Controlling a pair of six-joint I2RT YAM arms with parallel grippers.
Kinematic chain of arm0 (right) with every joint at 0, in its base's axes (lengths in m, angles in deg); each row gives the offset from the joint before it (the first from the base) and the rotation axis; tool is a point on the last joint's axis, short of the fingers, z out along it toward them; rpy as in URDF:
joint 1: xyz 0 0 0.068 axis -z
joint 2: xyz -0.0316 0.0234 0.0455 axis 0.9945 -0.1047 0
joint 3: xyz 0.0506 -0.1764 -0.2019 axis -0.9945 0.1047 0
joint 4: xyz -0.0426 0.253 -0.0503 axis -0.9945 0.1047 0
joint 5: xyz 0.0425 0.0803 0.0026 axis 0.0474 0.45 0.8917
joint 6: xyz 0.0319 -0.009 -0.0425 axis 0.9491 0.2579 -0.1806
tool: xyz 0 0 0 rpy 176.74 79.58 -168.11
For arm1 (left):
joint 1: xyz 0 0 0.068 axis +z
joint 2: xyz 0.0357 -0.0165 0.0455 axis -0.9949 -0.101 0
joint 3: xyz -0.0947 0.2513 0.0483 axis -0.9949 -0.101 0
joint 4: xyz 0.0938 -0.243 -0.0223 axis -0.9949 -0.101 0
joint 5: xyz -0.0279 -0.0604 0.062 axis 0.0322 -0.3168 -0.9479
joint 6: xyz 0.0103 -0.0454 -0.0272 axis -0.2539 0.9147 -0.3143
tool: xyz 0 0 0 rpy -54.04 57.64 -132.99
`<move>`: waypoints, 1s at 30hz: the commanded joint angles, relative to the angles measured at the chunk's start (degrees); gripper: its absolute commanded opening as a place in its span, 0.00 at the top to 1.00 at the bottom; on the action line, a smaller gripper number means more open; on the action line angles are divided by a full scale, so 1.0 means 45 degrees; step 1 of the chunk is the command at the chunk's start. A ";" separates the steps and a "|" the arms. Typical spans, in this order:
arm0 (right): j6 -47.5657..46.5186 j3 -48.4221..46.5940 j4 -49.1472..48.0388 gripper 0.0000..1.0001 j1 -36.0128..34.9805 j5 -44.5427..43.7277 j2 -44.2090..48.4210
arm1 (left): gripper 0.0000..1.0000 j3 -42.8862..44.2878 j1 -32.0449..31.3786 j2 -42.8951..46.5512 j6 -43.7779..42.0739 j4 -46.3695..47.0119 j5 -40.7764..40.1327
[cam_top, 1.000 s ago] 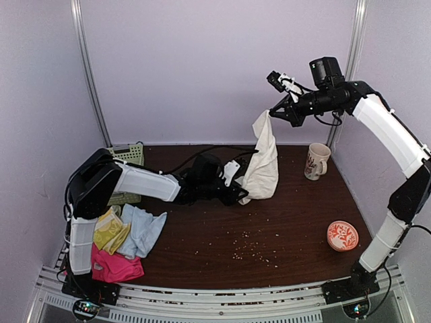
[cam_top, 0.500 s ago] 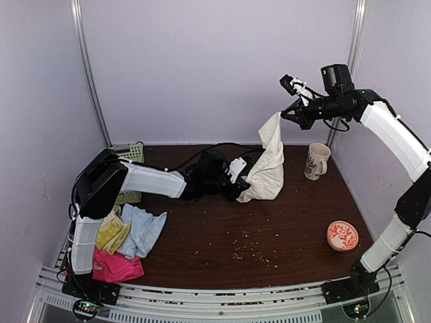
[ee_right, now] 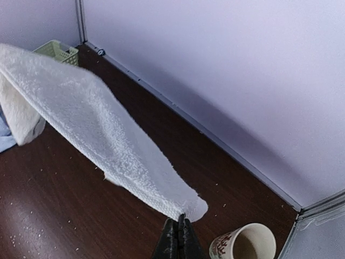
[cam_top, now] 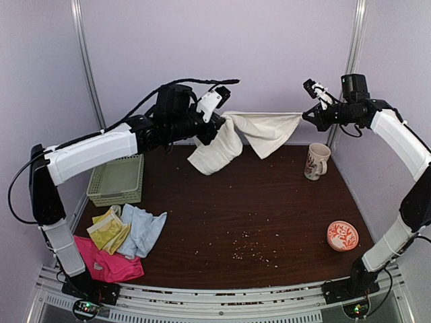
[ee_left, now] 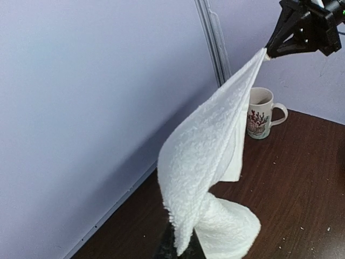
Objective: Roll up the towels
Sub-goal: Pick up the towel from the center of the board.
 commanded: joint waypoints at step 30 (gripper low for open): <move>-0.8646 0.7853 0.5956 0.48 -0.1116 -0.3512 0.0905 | 0.48 -0.6239 0.2229 0.0899 0.3351 -0.2891 0.4017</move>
